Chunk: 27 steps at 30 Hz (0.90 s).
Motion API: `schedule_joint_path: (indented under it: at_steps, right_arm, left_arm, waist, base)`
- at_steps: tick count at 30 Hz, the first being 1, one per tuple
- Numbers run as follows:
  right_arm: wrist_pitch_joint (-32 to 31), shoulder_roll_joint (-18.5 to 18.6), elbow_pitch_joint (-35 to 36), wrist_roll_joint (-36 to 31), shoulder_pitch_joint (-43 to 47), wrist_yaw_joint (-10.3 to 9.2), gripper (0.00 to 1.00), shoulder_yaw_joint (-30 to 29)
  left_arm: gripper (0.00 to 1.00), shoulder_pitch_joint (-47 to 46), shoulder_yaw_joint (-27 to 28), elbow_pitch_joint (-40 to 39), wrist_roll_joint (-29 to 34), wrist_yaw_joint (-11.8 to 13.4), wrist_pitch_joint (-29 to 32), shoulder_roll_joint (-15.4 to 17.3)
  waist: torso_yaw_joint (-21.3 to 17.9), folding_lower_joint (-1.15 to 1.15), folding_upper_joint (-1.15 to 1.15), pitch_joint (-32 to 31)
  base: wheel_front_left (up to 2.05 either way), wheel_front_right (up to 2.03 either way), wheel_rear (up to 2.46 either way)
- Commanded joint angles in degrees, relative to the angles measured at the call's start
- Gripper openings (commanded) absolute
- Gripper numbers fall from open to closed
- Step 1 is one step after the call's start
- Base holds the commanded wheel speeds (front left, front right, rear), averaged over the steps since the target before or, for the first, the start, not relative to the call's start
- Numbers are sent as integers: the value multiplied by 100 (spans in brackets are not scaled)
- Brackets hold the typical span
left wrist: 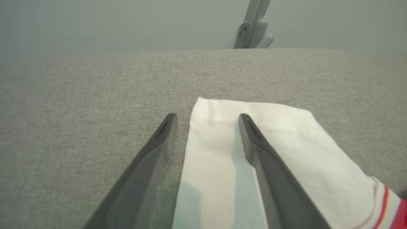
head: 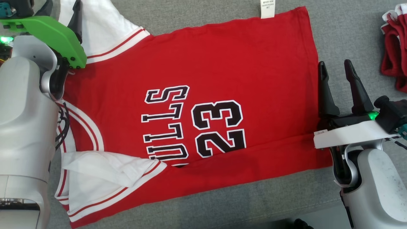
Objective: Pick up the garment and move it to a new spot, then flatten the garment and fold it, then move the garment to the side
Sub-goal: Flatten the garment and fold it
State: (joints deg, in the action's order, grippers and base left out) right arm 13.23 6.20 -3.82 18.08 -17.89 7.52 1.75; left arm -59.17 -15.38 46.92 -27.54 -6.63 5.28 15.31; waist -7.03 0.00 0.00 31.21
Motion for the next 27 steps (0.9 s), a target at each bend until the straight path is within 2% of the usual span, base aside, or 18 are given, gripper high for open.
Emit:
schedule_joint_path:
  at_steps: [1, 4, 5, 6, 7, 11, 16, 22, 27]
  right_arm:
    - [48, 40, -51, 75, -101, -7, 100, 3]
    - [63, 91, -149, 107, -185, -7, 100, -4]
    - [65, 110, -193, 108, -206, -7, 100, -21]
    - [58, 140, -240, 111, -249, -7, 100, -37]
    - [49, 169, -287, 127, -321, -7, 100, -52]
    - [-28, 337, -614, 188, -736, -7, 100, -118]
    - [-214, 634, -1420, 335, -1509, -7, 100, -54]
    - [-313, 949, -2416, 456, -2320, -6, 100, 385]
    - [-354, 1115, -2992, 626, -2627, -6, 100, 777]
  left_arm:
    - [100, -151, -25, 199, -25, -32, -17, 7]
    - [100, -286, -71, 600, -113, -52, -17, -21]
    - [79, -299, -107, 716, -132, -64, 11, -45]
    - [26, -317, -134, 803, -164, -72, -12, -64]
    - [0, -330, -166, 896, -185, -81, -17, -79]
    - [0, -451, -296, 1090, -258, -86, -147, -121]
    - [0, -587, -566, 1163, -345, -91, -293, -241]
    - [0, -757, -848, 1218, -566, -90, -455, -457]
    - [0, -827, -1094, 1262, -715, -90, -661, -545]
  waist:
    - [-127, 0, 0, 130]
    - [-137, 0, 0, 140]
    - [-134, 0, 0, 136]
    - [-128, 0, 0, 132]
    - [-120, 0, 0, 126]
    - [-58, 0, 0, 95]
    - [182, 0, 0, 79]
    - [559, 0, 0, 168]
    - [741, 0, 0, 176]
  base:
    - [0, 0, 0]
    - [0, 0, 0]
    - [0, 0, 0]
    - [0, 0, 0]
    - [0, 0, 0]
    - [0, 0, 0]
    - [0, 0, 0]
    - [0, 0, 0]
    - [0, 0, 0]
